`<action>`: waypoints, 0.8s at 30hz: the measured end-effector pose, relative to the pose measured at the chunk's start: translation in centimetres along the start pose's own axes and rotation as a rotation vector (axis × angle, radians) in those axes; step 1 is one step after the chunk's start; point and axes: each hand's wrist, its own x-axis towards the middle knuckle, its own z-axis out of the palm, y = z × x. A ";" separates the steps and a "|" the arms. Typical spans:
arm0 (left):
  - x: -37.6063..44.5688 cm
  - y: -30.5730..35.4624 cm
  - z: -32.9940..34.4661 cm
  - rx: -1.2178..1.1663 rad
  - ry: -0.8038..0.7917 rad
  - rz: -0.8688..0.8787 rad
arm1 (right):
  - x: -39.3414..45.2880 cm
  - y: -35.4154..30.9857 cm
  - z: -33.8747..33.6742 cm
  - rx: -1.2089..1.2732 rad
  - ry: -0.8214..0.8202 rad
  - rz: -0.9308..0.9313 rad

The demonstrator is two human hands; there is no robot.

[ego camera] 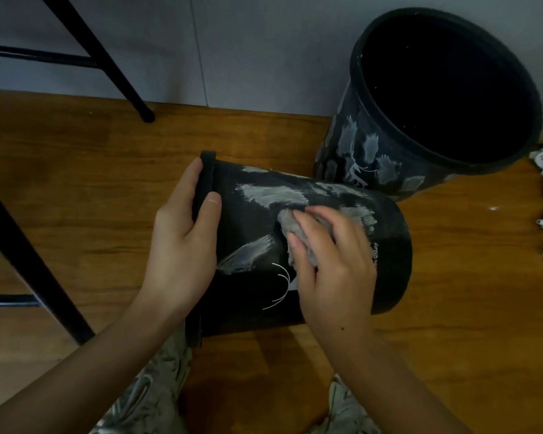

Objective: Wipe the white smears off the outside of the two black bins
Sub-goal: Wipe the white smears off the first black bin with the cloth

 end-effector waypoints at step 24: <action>0.8 0.2 -0.5 -0.058 -0.065 -0.113 | 0.7 -4.4 1.5 0.073 -0.104 -0.155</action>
